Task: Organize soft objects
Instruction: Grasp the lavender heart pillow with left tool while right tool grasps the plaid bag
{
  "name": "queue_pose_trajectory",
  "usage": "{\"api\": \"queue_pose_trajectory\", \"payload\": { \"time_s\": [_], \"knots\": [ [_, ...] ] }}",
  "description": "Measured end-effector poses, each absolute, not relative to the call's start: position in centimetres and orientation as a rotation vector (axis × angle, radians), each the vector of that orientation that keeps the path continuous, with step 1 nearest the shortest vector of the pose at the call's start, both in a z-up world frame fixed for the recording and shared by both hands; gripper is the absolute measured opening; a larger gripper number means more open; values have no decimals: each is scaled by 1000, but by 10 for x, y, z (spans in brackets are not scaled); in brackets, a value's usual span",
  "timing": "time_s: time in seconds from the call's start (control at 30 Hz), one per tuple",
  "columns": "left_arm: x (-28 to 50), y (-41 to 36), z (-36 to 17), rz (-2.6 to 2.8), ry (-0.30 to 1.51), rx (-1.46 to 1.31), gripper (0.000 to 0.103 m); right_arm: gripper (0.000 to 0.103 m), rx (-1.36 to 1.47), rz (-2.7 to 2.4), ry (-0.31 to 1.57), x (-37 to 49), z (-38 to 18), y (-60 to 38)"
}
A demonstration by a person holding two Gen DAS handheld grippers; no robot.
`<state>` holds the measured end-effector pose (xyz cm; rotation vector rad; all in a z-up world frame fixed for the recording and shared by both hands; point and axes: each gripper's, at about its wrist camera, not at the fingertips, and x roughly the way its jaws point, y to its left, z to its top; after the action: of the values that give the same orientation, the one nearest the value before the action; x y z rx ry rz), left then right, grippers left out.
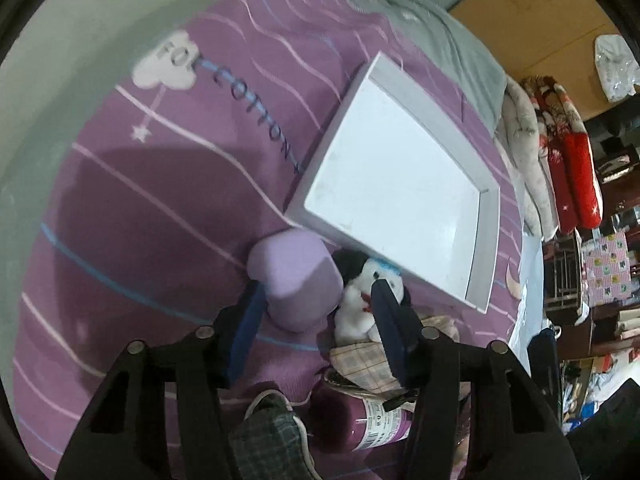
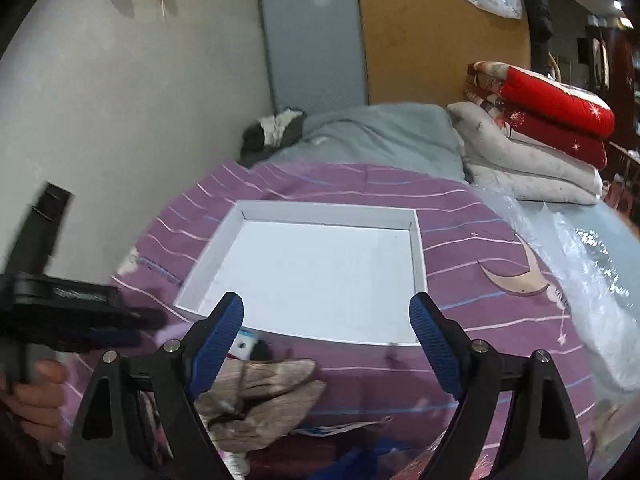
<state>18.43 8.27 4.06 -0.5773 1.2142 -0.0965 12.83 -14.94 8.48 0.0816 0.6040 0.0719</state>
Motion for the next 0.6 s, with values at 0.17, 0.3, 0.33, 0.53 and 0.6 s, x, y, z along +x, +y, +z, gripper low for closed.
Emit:
{"api": "queue_pose_trajectory", "payload": {
  "time_s": [0.17, 0.3, 0.33, 0.53, 0.6],
  "knots": [
    [189, 84, 25, -75, 1253, -596, 55, 72, 102, 243, 746, 132, 76, -142],
    [189, 85, 17, -60, 1272, -609, 50, 62, 124, 421, 831, 134, 67, -132],
    [189, 85, 17, -60, 1273, -606, 49, 62, 120, 440, 844, 133, 65, -128],
    [190, 89, 10, -33, 1278, -635, 33, 62, 26, 437, 988, 135, 40, -108],
    [189, 91, 12, -31, 1272, -651, 29, 61, 39, 421, 1017, 136, 34, -107]
  ]
}}
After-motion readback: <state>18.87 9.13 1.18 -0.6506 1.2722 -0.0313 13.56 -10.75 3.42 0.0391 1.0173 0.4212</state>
